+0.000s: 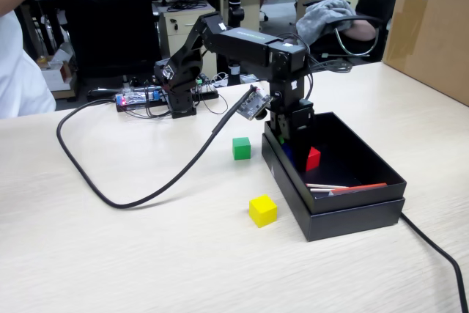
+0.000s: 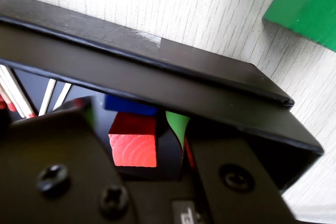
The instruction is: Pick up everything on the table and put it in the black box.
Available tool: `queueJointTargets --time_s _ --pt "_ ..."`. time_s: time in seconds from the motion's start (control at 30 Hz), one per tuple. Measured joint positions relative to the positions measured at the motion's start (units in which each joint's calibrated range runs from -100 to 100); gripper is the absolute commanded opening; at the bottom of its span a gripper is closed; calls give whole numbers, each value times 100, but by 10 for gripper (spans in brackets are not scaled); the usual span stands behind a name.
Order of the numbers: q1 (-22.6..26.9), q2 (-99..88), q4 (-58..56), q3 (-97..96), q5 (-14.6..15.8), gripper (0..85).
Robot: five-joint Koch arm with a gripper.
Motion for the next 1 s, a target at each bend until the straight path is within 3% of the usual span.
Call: queueJointTargets --time_s 0.17,0.33,0.5,0.67,0.8,1.0 --pt "-5 -104 -15 -73 20 456" --pt "-34 -1385 -62 -612 63 457" --pt "-264 -2783 -108 -612 63 464" --pt "-679 -2887 -101 -511 5 465" --pt "-928 -2097 23 -192 -127 484" --pt "-1123 803 101 1981 -415 477"
